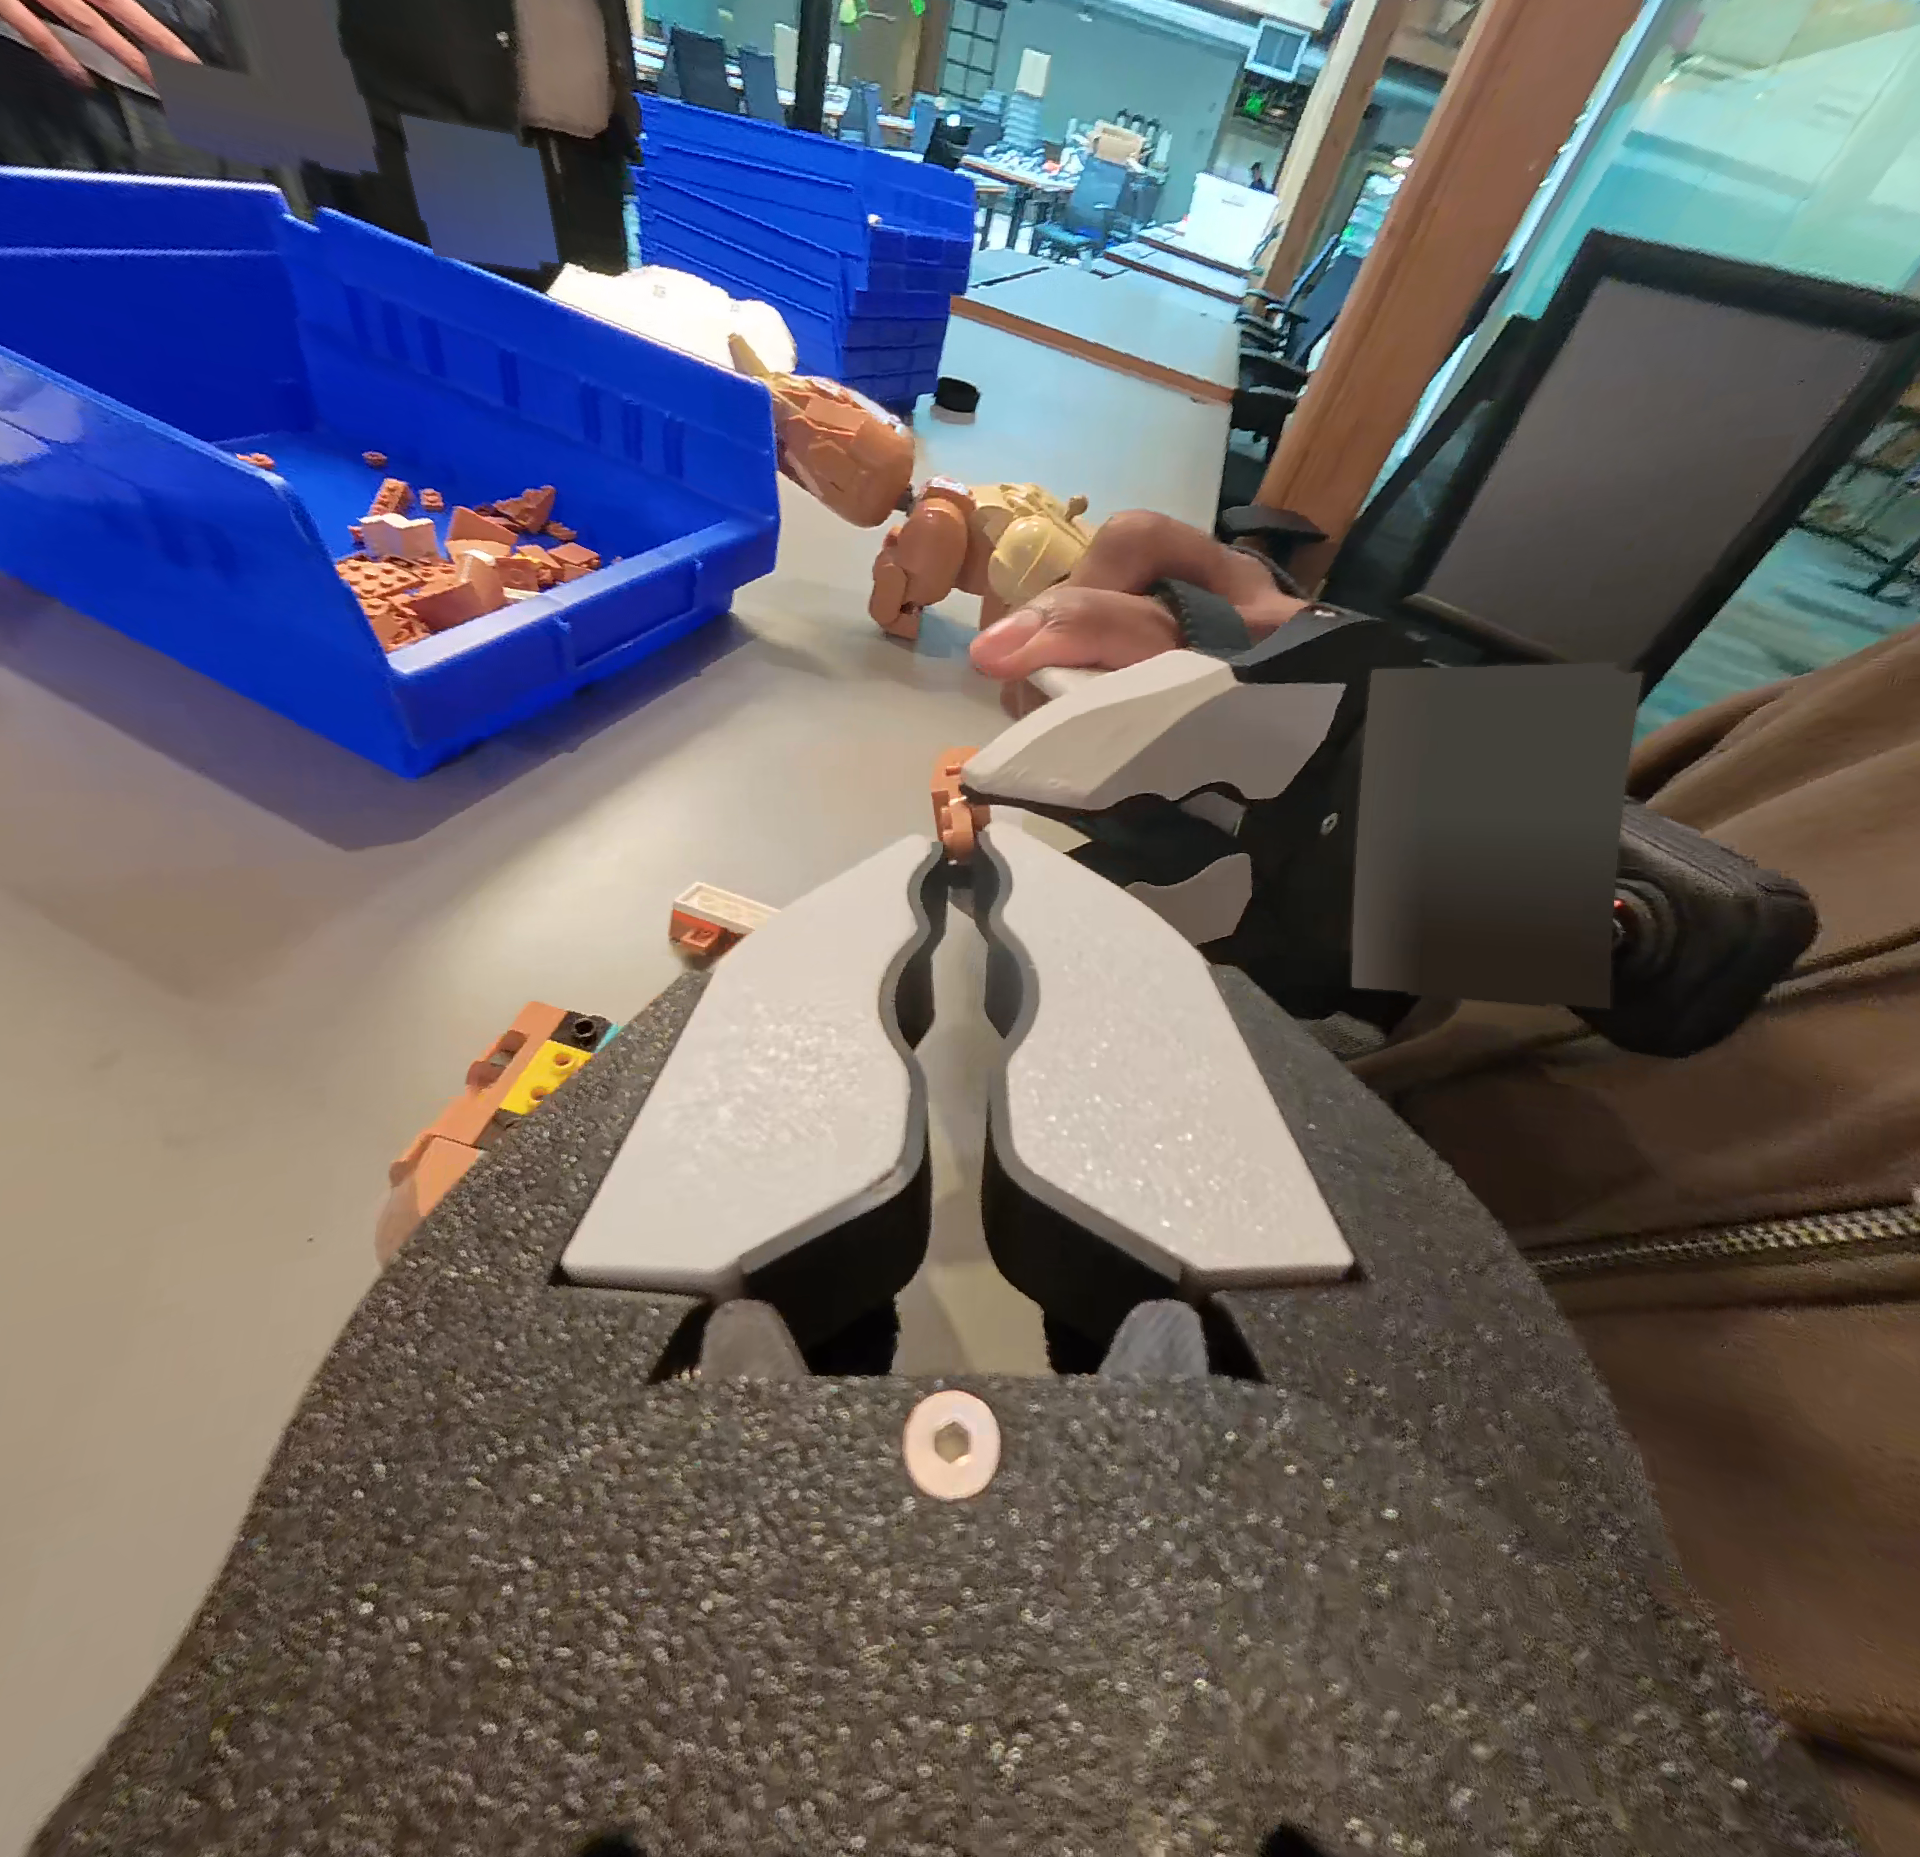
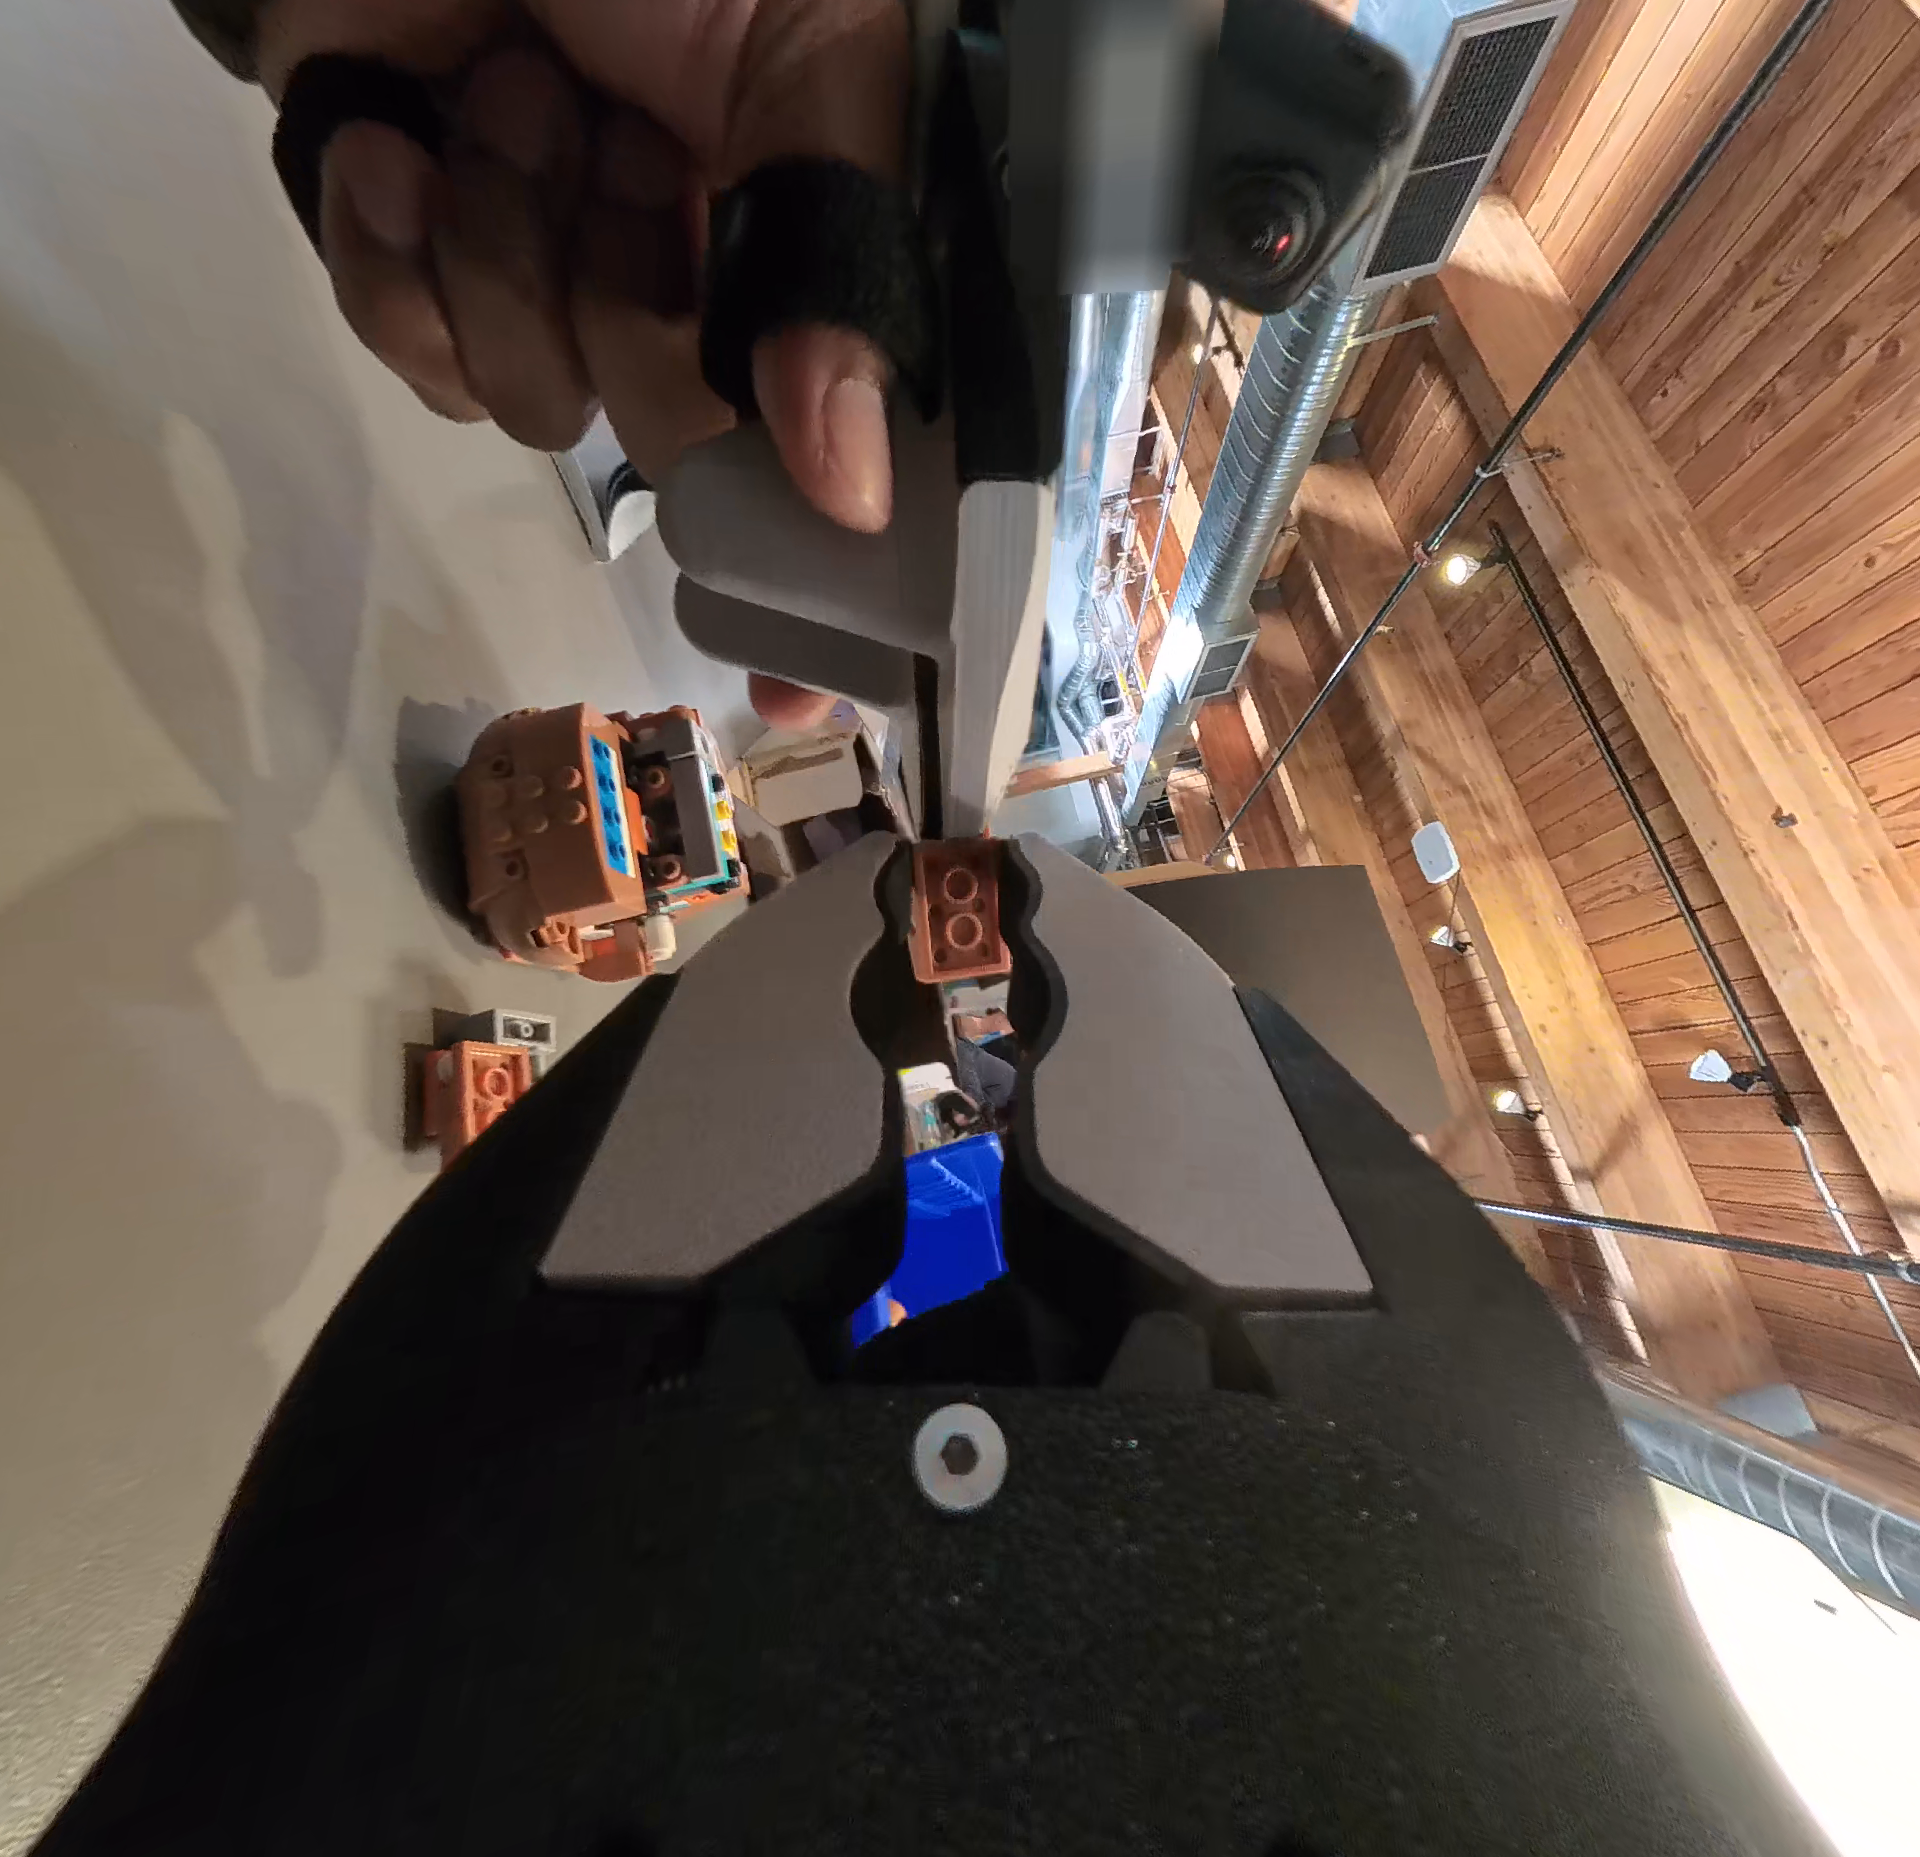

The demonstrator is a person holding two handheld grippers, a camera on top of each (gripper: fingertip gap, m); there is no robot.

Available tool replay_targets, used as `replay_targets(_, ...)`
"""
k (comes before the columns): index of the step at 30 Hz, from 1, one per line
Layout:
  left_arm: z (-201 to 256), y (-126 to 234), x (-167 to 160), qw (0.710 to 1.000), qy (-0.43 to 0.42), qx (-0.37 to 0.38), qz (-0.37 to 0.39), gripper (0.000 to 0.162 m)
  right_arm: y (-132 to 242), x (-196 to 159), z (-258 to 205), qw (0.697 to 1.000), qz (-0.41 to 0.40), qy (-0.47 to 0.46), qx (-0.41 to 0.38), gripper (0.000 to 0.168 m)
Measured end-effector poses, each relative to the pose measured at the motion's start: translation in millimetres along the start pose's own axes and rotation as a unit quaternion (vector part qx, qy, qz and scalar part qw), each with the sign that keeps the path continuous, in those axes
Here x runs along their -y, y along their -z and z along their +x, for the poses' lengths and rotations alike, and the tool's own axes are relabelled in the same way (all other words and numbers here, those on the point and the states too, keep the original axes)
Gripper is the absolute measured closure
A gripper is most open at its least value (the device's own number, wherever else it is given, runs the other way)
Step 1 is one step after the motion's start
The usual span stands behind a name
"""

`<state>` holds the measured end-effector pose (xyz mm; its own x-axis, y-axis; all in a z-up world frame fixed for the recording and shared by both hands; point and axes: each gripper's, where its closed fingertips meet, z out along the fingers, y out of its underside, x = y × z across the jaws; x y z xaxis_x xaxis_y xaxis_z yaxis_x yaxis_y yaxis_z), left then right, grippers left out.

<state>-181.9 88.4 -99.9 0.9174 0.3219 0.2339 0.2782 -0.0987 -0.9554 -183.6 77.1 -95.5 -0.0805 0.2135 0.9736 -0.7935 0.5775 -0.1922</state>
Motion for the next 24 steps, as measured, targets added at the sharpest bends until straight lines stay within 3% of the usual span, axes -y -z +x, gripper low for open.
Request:
replay_targets(11, 2, -3, -4, 0.998, 0.039, -0.056, 0.013, 0.158, 3, -1, -4, 0.993, 0.029, -0.107, 0.042, 0.153)
replay_targets(24, 1, -6, -16, 0.995, 0.061, -0.069, 0.034, 0.158, 7, -3, -17, 0.972, 0.019, -0.216, 0.088, 0.153)
